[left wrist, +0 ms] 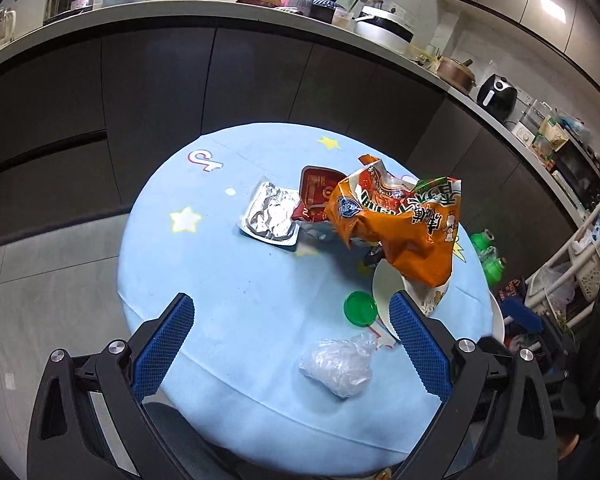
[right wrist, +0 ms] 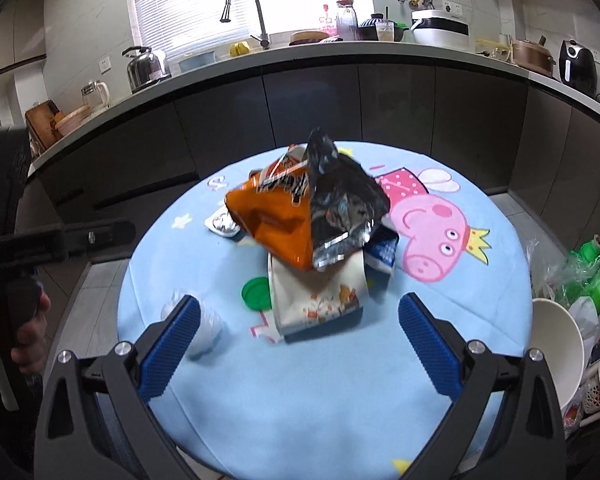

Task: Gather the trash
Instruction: 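Grasp the orange and black foil snack bags with the right tool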

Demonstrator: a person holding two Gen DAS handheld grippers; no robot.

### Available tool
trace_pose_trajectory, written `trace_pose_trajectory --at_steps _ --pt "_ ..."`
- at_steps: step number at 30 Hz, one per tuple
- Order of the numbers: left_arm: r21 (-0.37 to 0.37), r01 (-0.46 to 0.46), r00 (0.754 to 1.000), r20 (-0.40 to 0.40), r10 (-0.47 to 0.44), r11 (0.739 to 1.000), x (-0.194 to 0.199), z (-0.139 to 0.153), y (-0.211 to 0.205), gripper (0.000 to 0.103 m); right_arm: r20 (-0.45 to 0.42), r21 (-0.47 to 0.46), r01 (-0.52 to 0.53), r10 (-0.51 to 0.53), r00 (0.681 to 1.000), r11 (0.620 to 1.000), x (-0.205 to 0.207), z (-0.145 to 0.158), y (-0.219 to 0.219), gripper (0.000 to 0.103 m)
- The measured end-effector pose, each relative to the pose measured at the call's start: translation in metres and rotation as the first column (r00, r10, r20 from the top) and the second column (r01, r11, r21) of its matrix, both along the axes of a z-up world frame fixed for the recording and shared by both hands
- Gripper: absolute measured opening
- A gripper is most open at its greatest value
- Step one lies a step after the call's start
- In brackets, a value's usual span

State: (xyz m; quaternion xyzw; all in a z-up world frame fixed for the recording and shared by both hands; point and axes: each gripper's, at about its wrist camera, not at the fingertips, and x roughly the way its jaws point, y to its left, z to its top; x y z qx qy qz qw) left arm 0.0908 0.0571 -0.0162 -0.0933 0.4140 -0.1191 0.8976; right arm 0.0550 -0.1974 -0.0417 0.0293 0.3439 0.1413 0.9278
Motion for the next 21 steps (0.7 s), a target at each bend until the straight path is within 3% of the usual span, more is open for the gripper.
trace_pose_trajectory --at_steps 6,14,17,18,19,21 --pt "-0.01 0.03 1.0 -0.006 -0.03 0.999 0.005 -0.006 0.0 0.091 0.021 0.032 0.022 -0.023 1.0 0.999 0.038 0.008 -0.001 0.088" --pt "-0.003 0.04 0.999 -0.01 -0.04 0.999 0.018 -0.011 0.004 0.09 0.008 0.024 0.009 -0.009 1.0 1.0 0.089 -0.002 0.013 0.061" --pt "-0.001 0.045 0.999 -0.017 -0.045 0.999 0.025 -0.015 0.005 0.087 -0.003 0.012 -0.004 0.004 1.0 1.0 0.099 -0.008 0.017 0.033" --pt "0.0 0.048 0.999 -0.02 -0.048 0.999 0.028 -0.016 0.004 0.086 -0.006 0.013 -0.012 0.012 1.0 1.0 0.101 -0.008 0.018 0.012" --pt "0.002 0.052 0.998 -0.021 -0.051 0.999 0.03 -0.016 0.003 0.084 -0.008 0.012 -0.017 0.017 1.0 1.0 0.101 -0.009 0.018 0.006" --pt "0.007 0.06 0.998 -0.024 -0.06 0.998 0.034 -0.018 -0.001 0.081 0.011 0.005 -0.03 0.03 1.0 1.0 0.098 -0.006 0.018 0.005"
